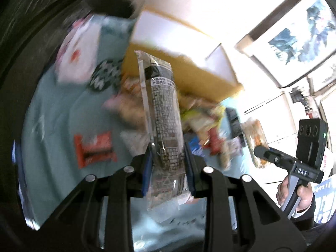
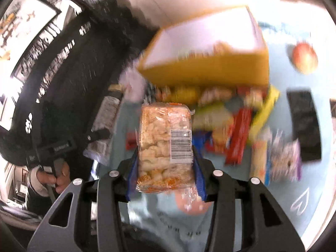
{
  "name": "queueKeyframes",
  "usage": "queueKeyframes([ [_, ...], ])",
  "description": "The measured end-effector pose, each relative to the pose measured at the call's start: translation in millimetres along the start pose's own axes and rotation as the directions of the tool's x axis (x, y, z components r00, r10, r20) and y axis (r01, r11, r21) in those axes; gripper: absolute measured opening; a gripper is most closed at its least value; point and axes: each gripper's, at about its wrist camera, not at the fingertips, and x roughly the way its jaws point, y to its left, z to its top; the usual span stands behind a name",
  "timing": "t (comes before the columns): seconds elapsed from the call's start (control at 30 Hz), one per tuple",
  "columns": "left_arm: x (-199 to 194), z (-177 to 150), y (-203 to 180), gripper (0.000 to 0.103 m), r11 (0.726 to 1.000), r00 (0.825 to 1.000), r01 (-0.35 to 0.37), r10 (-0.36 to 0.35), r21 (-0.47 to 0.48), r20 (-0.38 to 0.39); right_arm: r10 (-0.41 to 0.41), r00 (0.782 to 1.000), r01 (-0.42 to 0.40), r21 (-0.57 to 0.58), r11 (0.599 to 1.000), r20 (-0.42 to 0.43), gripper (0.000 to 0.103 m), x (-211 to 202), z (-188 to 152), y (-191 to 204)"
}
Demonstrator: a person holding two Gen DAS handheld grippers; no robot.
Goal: Organize snacks
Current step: 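Carry both packs into the yellow box and open both grippers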
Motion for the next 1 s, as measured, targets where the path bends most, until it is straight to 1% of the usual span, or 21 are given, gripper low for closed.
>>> queueKeyframes([
  [0.1, 3, 31, -18, 0.028, 0.999, 0.999, 0.031, -0.032, 0.028, 0.04, -0.018, 0.996, 0.02, -0.018, 1.0, 0.091, 0.046, -13, 34, 1],
  [0.2, 14, 69, -37, 0.028, 0.998, 0.996, 0.035, -0.039, 0.058, 0.075, -0.054, 0.984, 0.058, -0.019, 0.998, 0.167, 0.046, -16, 73, 0],
  [0.27, 26, 94, -46, 0.028, 0.997, 0.995, 0.039, -0.044, 0.061, 0.086, -0.069, 0.977, 0.074, -0.014, 0.997, 0.201, 0.046, -16, 95, -2],
  [0.33, 42, 118, -52, 0.028, 0.998, 0.996, 0.023, -0.029, 0.061, 0.088, -0.09, 0.969, 0.092, 0.001, 0.996, 0.228, 0.046, -12, 114, -6],
  [0.37, 49, 129, -55, 0.03, 0.998, 0.996, 0.017, -0.022, 0.057, 0.09, -0.104, 0.964, 0.105, 0.01, 0.994, 0.245, 0.047, -7, 126, -10],
  [0.4, 60, 144, -56, 0.031, 0.998, 0.995, 0.028, -0.033, 0.052, 0.097, -0.124, 0.958, 0.122, 0.022, 0.992, 0.259, 0.052, 0, 136, -13],
  [0.43, 66, 153, -55, 0.048, 0.999, 0.994, 0.019, -0.024, 0.039, 0.109, -0.155, 0.949, 0.15, 0.039, 0.988, 0.274, 0.061, 4, 143, -20],
  [0.47, 71, 162, -54, 0.087, 1.0, 0.992, -0.017, 0.014, 0.017, 0.129, -0.235, 0.928, 0.221, 0.081, 0.972, 0.29, 0.08, 13, 152, -29],
  [0.5, 74, 169, -52, 0.098, 0.997, 0.985, -0.07, 0.072, -0.013, 0.155, -0.292, 0.911, 0.266, 0.126, 0.956, 0.291, 0.083, 16, 156, -38],
  [0.53, 72, 171, -49, 0.1, 0.993, 0.974, -0.105, 0.113, -0.048, 0.195, -0.317, 0.905, 0.278, 0.17, 0.946, 0.284, 0.083, 18, 158, -45],
  [0.57, 70, 170, -46, 0.1, 0.994, 0.973, -0.092, 0.103, -0.063, 0.209, -0.289, 0.914, 0.24, 0.196, 0.951, 0.286, 0.083, 17, 155, -53],
  [0.6, 68, 167, -44, 0.1, 0.996, 0.976, -0.062, 0.073, -0.061, 0.204, -0.269, 0.919, 0.219, 0.193, 0.956, 0.289, 0.085, 16, 151, -57],
  [0.63, 69, 161, -39, 0.1, 0.998, 0.982, -0.037, 0.045, -0.046, 0.181, -0.273, 0.918, 0.228, 0.18, 0.957, 0.287, 0.087, 17, 147, -57],
  [0.67, 70, 156, -36, 0.1, 0.998, 0.985, -0.046, 0.051, -0.036, 0.163, -0.296, 0.913, 0.259, 0.16, 0.952, 0.282, 0.09, 19, 139, -58],
  [0.7, 72, 149, -32, 0.1, 0.997, 0.987, -0.067, 0.071, -0.029, 0.146, -0.305, 0.911, 0.273, 0.149, 0.95, 0.277, 0.091, 20, 131, -59],
  [0.73, 73, 139, -27, 0.1, 0.996, 0.988, -0.086, 0.089, -0.028, 0.126, -0.307, 0.914, 0.277, 0.146, 0.95, 0.265, 0.091, 22, 125, -62],
  [0.8, 74, 121, -16, 0.1, 0.995, 0.992, -0.088, 0.092, -0.045, 0.089, -0.315, 0.923, 0.283, 0.167, 0.945, 0.22, 0.091, 24, 108, -70],
  [0.87, 74, 108, -7, 0.1, 0.993, 0.993, -0.1, 0.104, -0.066, 0.062, -0.323, 0.928, 0.291, 0.179, 0.94, 0.187, 0.092, 26, 95, -72],
  [0.93, 72, 91, 2, 0.1, 0.991, 0.992, -0.118, 0.121, -0.07, 0.041, -0.342, 0.924, 0.315, 0.168, 0.934, 0.17, 0.095, 25, 81, -72],
  [0.97, 70, 82, 6, 0.1, 0.988, 0.989, -0.141, 0.143, -0.068, 0.032, -0.356, 0.92, 0.332, 0.16, 0.93, 0.162, 0.097, 25, 74, -71],
  [1.0, 68, 77, 11, 0.1, 0.987, 0.988, -0.147, 0.149, -0.069, 0.028, -0.357, 0.921, 0.335, 0.155, 0.93, 0.156, 0.098, 24, 68, -69],
])
